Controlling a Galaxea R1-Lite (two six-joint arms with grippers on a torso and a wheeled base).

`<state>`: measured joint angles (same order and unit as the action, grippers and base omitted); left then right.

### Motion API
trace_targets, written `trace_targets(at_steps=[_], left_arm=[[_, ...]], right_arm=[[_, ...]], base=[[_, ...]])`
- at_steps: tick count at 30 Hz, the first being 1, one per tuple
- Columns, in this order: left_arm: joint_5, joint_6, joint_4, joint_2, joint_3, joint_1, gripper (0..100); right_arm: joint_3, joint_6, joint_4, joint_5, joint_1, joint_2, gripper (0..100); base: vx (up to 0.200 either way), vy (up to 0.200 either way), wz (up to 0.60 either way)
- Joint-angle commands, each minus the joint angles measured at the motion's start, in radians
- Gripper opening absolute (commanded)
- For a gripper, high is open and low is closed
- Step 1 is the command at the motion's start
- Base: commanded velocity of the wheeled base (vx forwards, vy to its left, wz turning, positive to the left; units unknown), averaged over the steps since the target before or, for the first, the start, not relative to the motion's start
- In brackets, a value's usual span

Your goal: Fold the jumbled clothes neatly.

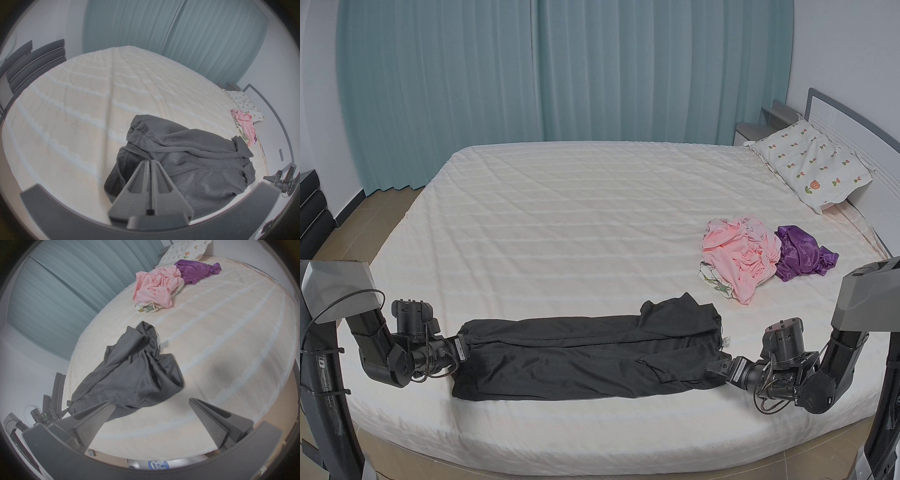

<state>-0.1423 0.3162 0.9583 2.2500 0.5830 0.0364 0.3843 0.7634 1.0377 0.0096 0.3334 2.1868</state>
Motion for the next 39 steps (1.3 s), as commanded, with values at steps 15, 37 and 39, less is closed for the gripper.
trace_targets(at_steps=[15,37,39], left_arm=[[0.132,-0.029,-0.007,-0.145,-0.1,-0.029,0],[0.132,-0.029,-0.009,-0.15,-0.101,-0.035,0],[0.132,-0.029,-0.009,-0.148,-0.101,-0.035,0]], right_arm=[[0.226,-0.3,-0.002,0.173,-0.103,0.139,100],[0.498,-0.371,-0.053,0.273,-0.123,0.327,0],[0.493,-0.369,-0.05,0.288,-0.128,0.324,0]], base=[[0.0,0.0,0.0],[0.0,0.0,0.0],[0.0,0.0,0.0]])
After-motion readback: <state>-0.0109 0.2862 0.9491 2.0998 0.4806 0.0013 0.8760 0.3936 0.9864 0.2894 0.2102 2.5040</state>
